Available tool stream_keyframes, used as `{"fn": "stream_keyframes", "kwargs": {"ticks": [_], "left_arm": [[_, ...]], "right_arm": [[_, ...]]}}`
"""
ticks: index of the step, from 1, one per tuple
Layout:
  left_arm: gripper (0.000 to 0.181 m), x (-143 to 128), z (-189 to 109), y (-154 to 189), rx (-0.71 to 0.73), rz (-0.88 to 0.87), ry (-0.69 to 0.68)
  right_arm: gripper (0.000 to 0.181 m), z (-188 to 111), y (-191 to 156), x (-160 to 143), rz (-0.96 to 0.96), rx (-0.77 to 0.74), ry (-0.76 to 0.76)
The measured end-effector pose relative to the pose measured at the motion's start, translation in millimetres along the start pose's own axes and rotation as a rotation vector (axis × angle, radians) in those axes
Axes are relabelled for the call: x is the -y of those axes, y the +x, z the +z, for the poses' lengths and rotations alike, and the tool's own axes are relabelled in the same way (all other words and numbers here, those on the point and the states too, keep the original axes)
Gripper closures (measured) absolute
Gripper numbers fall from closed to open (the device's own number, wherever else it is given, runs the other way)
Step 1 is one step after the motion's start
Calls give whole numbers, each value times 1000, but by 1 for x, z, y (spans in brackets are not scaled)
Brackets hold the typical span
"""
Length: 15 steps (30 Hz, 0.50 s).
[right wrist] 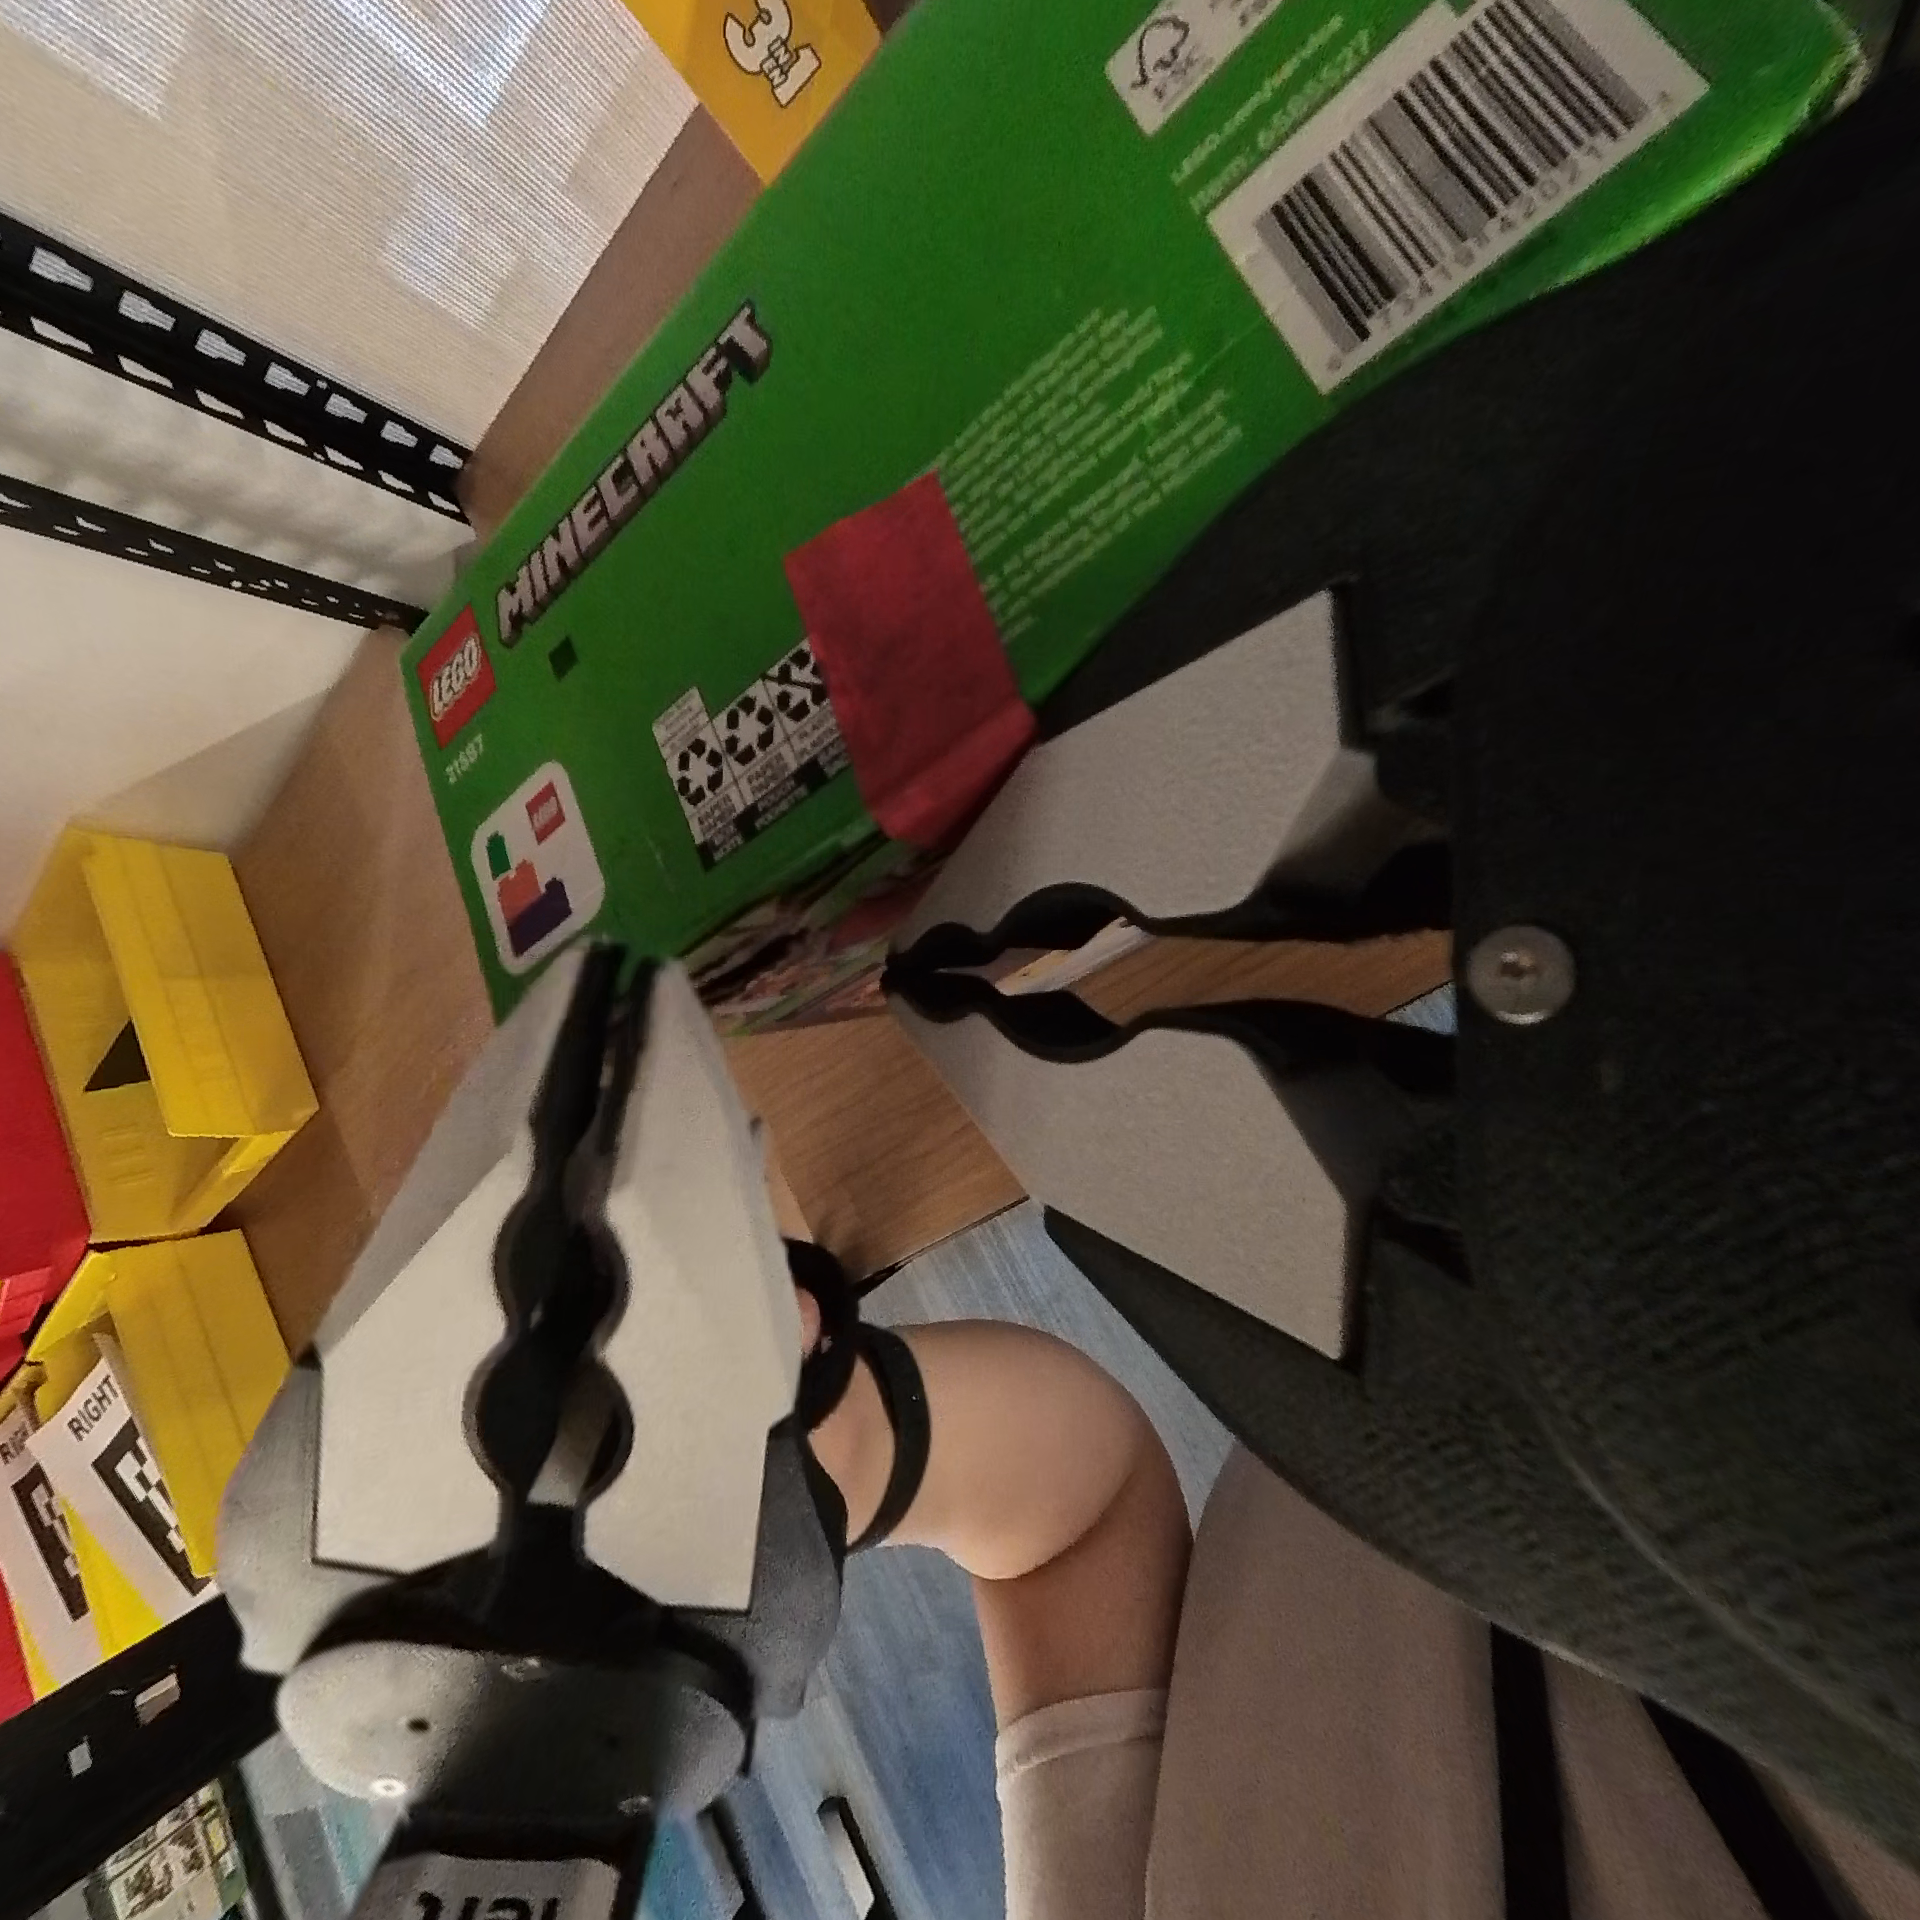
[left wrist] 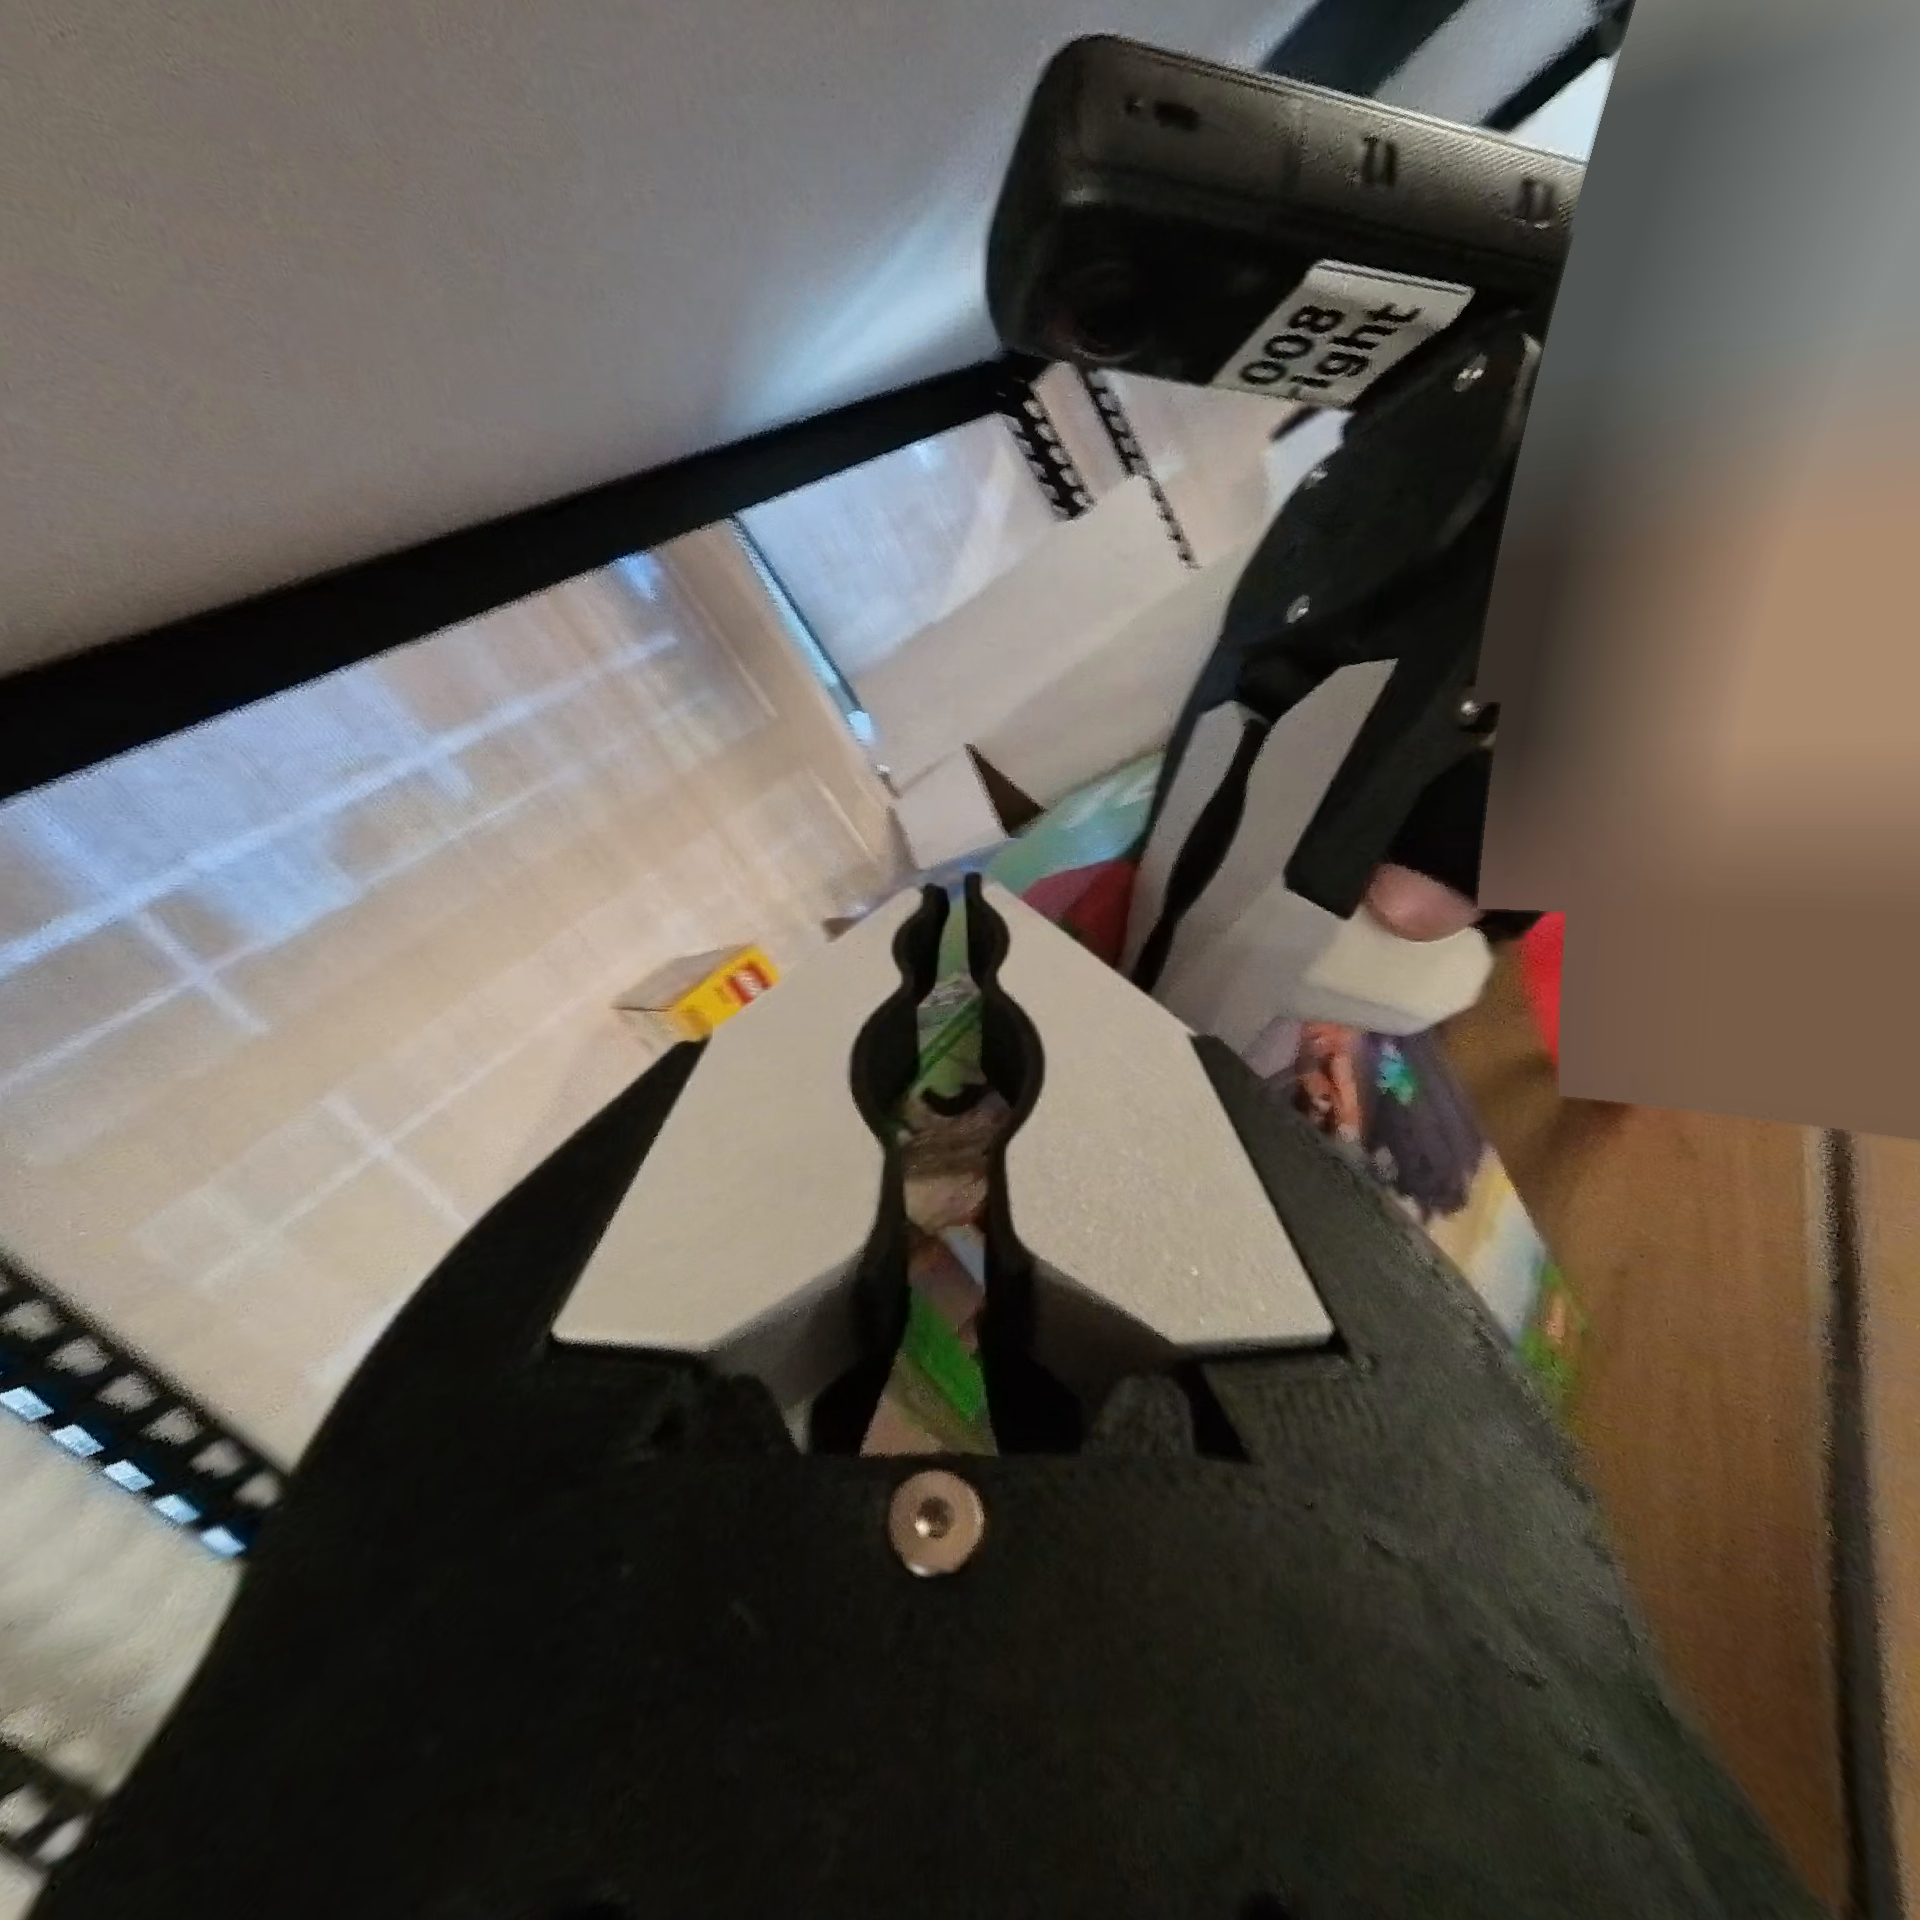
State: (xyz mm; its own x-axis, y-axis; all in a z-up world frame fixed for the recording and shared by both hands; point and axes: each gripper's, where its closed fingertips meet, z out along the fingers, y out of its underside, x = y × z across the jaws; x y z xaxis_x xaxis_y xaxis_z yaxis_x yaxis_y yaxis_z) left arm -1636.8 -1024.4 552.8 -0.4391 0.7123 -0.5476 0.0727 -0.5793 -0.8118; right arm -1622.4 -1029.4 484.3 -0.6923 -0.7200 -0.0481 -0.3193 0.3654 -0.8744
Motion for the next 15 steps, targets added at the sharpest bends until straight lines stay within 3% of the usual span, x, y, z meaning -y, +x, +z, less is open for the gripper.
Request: {"fn": "stream_keyframes", "kwargs": {"ticks": [5, 9, 15], "left_arm": [[181, 12, 11, 9, -107, -21, -2], [181, -11, 21, 21, -204, -4, -167], [181, -2, 22, 10, -126, 76, -152]], "right_arm": [[181, -1, 0, 0, 18, 21, 7], [181, -1, 5, -3, 17, 3, 1], [181, -3, 13, -8, 41, -16, 23]]}}
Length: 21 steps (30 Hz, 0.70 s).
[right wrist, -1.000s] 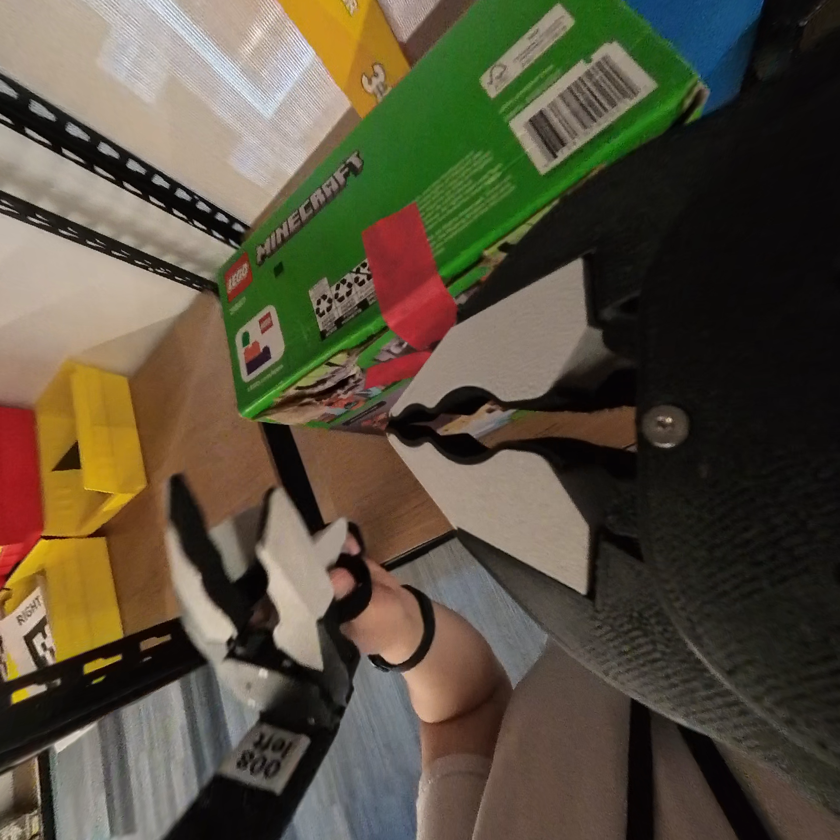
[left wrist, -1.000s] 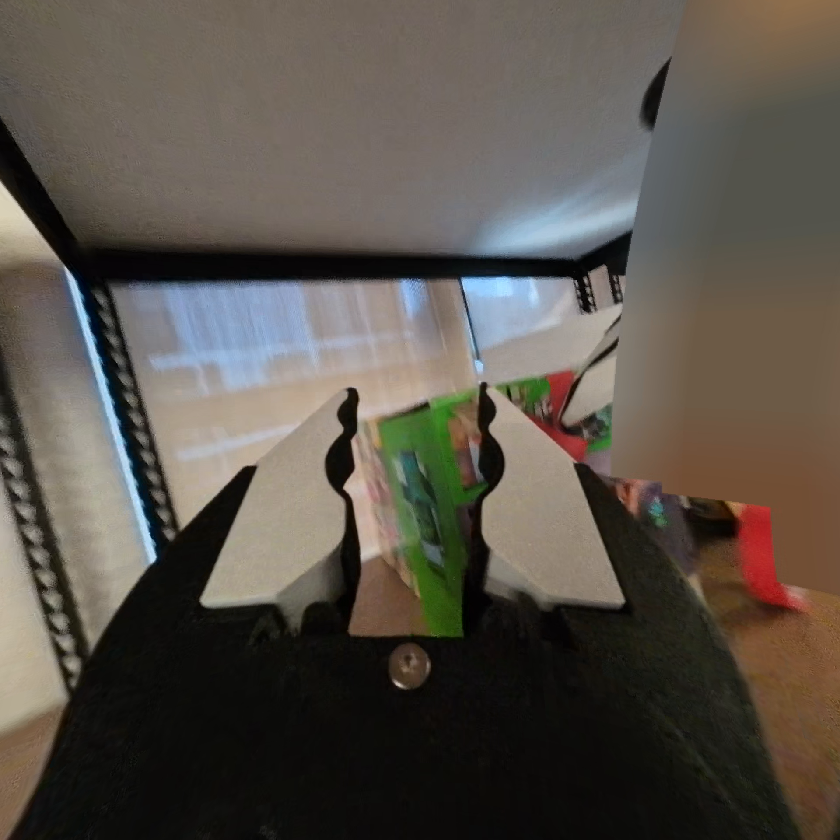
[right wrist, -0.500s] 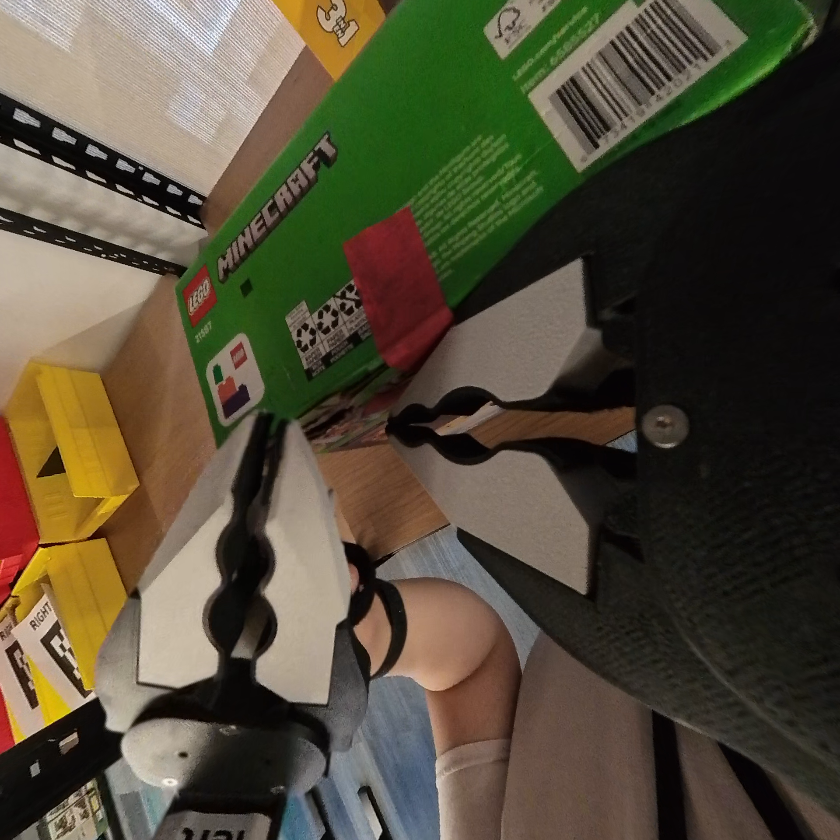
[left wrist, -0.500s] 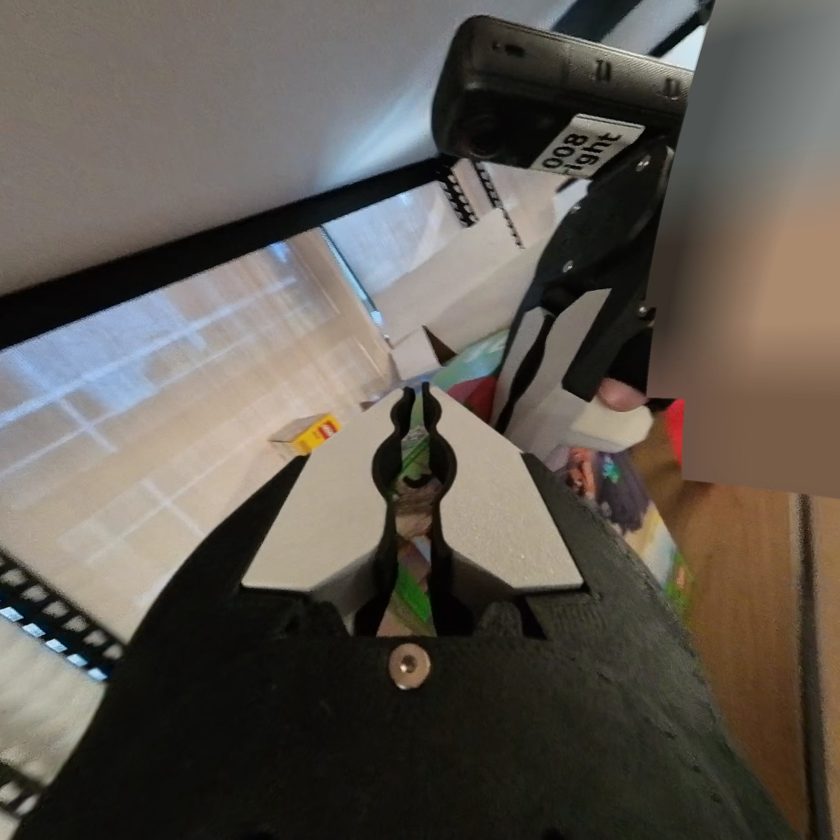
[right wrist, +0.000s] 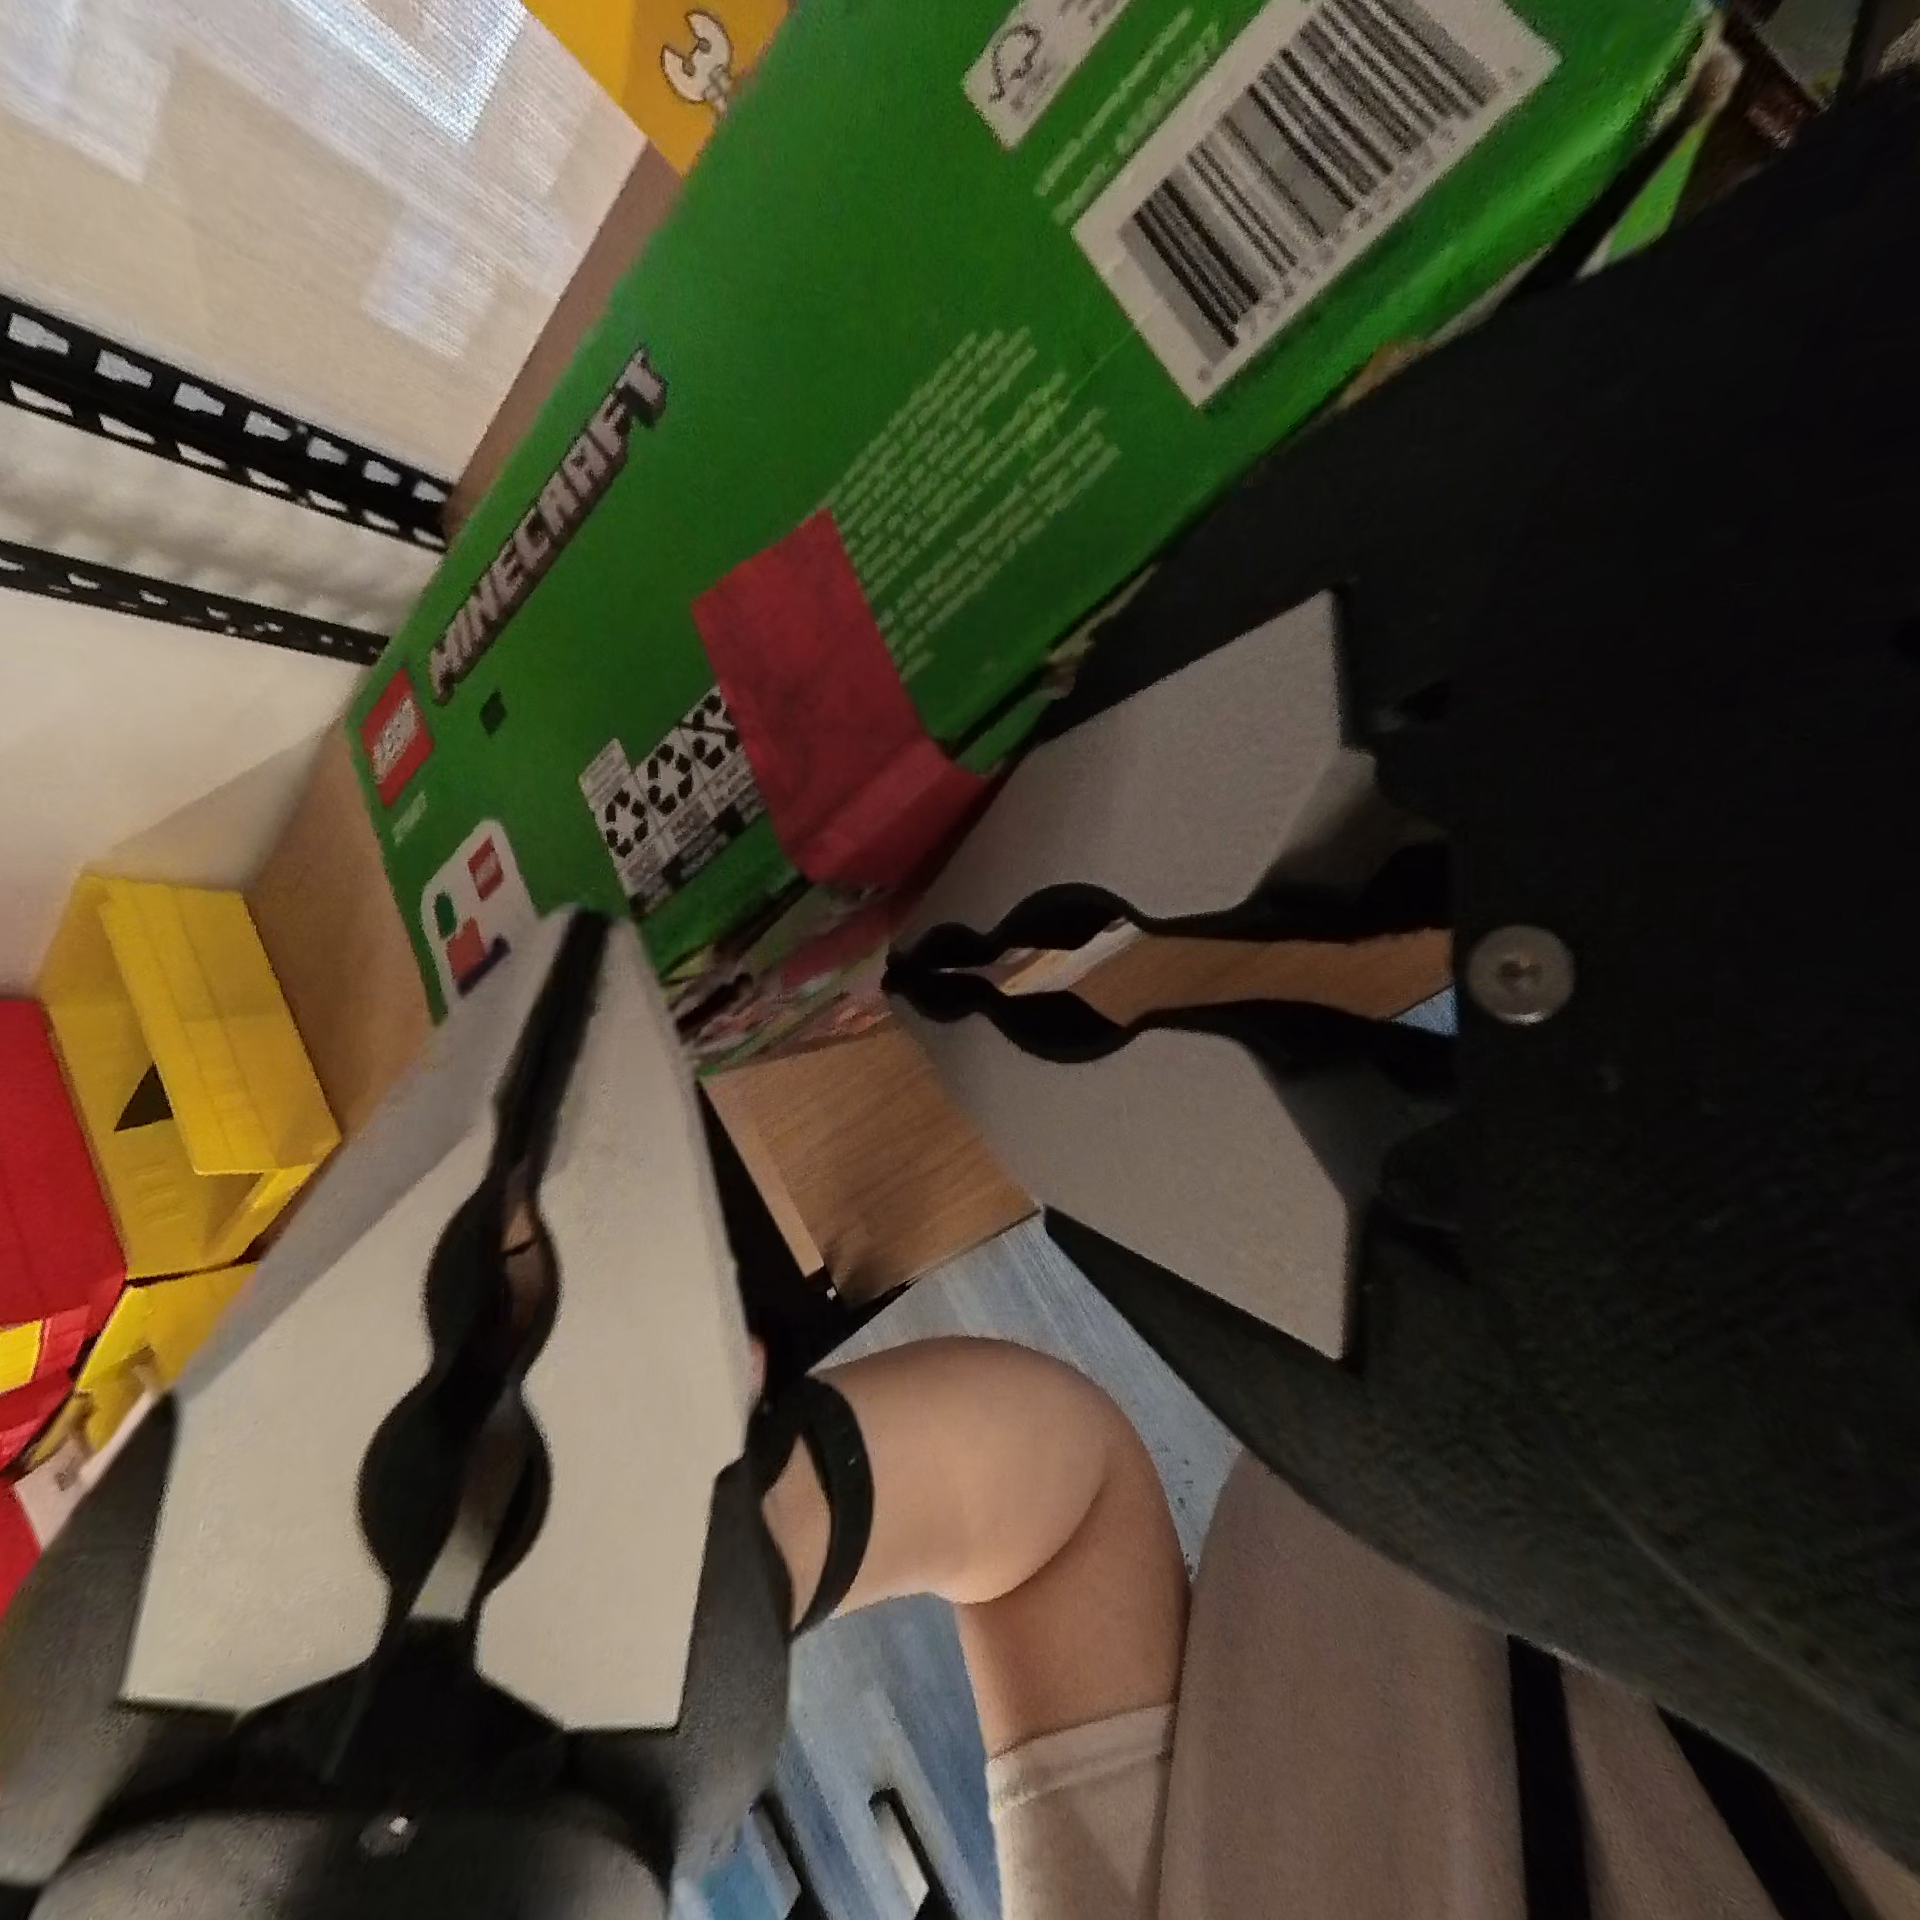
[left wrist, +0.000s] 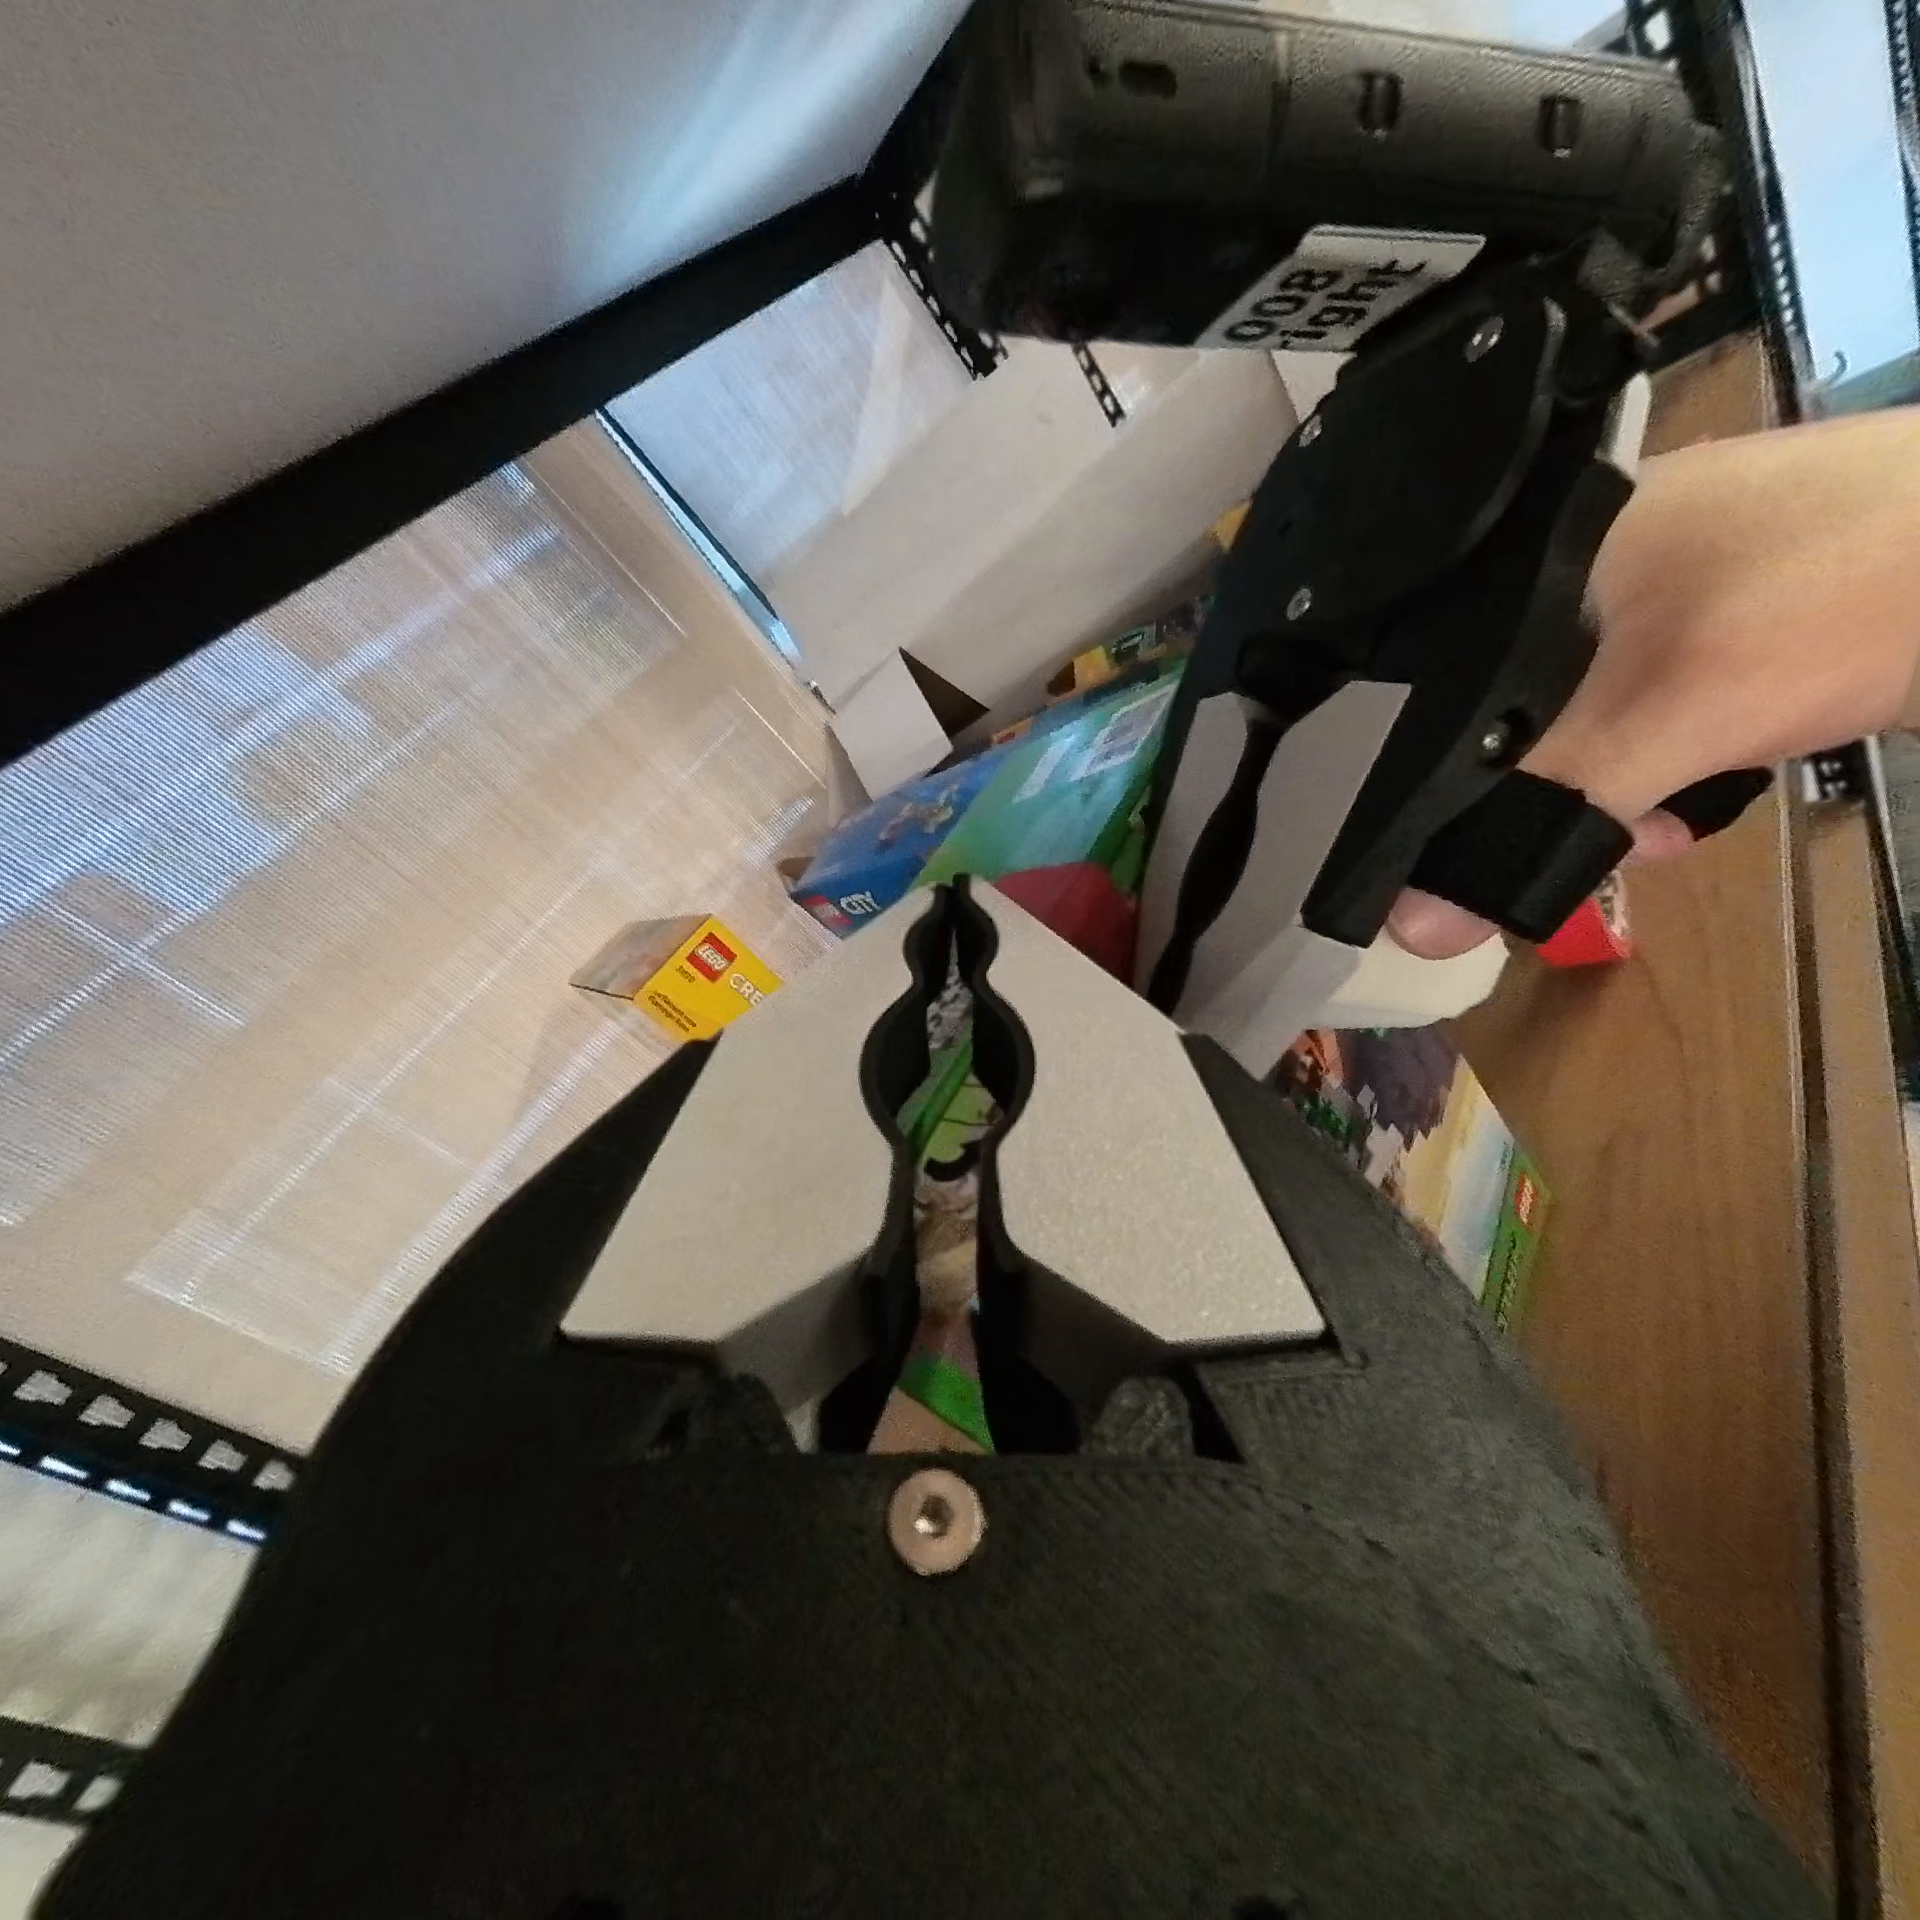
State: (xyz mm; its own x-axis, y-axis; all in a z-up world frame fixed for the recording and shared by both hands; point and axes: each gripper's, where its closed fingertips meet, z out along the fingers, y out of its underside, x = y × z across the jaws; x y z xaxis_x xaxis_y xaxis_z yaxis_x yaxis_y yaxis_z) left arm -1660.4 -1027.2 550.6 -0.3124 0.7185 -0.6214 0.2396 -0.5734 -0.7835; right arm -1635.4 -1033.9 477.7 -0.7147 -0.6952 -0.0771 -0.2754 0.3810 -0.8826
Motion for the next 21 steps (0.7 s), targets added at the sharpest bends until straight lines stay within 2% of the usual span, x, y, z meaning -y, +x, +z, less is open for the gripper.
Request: {"fn": "stream_keyframes", "kwargs": {"ticks": [7, 15, 19, 21], "left_arm": [[181, 4, 8, -11, -11, -48, -16], [181, -18, 15, -14, -53, -47, -261], [181, -29, 16, -6, -111, -32, -359], [181, -33, 16, -4, -119, 6, -401]], "right_arm": [[181, -4, 9, -13, 62, 28, 28], [181, -11, 22, -31, 147, 74, 61], [181, -21, 2, -15, 124, 176, 142], [181, -22, 0, -5, 97, 156, 161]]}}
